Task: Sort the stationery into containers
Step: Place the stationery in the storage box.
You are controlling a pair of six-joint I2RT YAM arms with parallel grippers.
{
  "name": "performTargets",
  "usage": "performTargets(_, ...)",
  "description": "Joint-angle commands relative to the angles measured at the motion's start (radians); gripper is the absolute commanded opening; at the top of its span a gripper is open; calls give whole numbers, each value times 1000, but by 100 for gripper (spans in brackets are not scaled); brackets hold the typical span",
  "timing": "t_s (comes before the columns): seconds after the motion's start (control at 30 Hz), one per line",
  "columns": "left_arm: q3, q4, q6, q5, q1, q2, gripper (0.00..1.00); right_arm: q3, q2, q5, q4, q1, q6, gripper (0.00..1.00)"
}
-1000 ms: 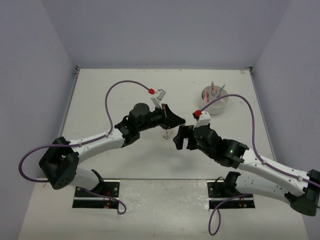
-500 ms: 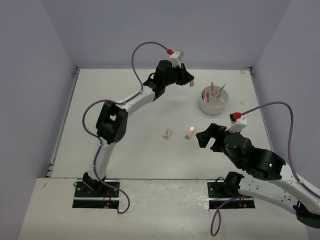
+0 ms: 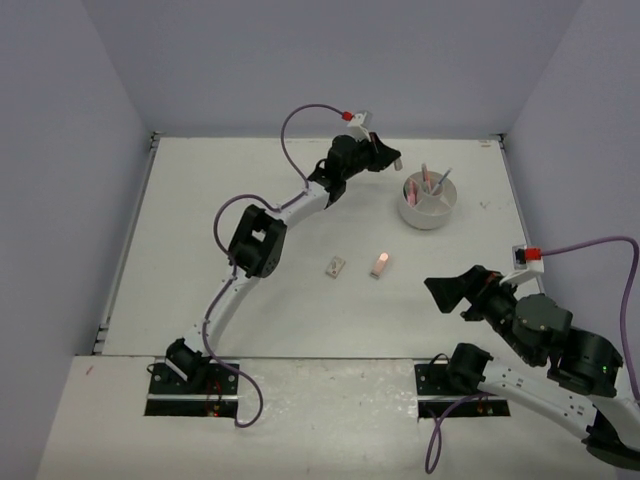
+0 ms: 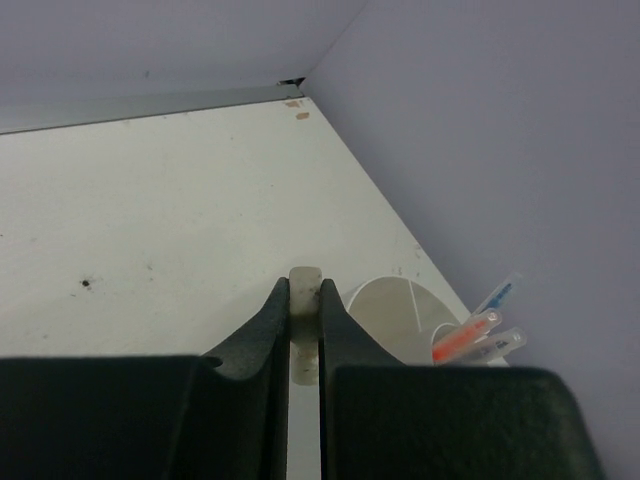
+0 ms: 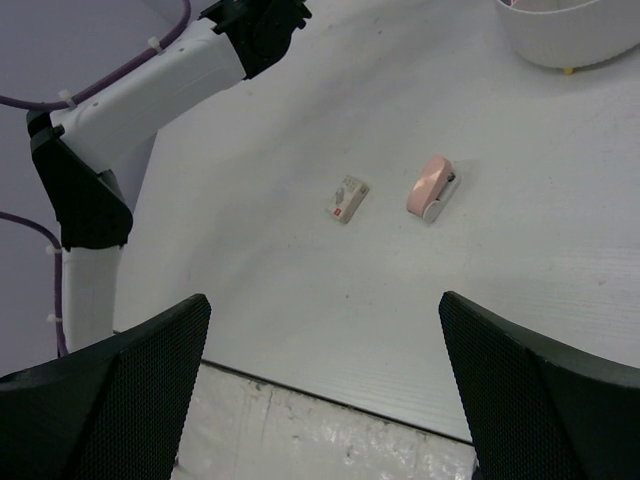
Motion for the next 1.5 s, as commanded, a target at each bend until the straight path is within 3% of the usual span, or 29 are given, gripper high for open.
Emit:
performTargets(0.0, 21, 217, -82, -11, -28, -10, 0, 16, 3, -15, -32, 1, 2, 99)
performTargets(0.6, 51, 256, -102, -91, -97, 85, 0, 6, -27, -62, -35, 1, 8, 99)
performTargets(0.73, 51, 253, -99, -94, -102, 87, 10, 6, -15, -66, -35, 0, 8, 99)
performTargets(0.83, 50, 236, -90, -89, -102, 79, 35, 5, -4, -69, -27, 1, 3, 99)
performTargets(0.87, 49, 232, -82, -85, -103, 75, 38, 5, -1, -69, -23, 1, 2, 99)
performTargets(1.17, 55, 229, -86, -60, -100, 67, 50, 9, 21, -61, -16, 1, -8, 99)
performTargets(1.37, 60, 228, -111, -102, -103, 67, 50, 17, 28, -59, -24, 1, -11, 99)
performTargets(1.47, 63, 227, -106, -130, -107, 67, 45, 16, 27, -58, -24, 1, -12, 99)
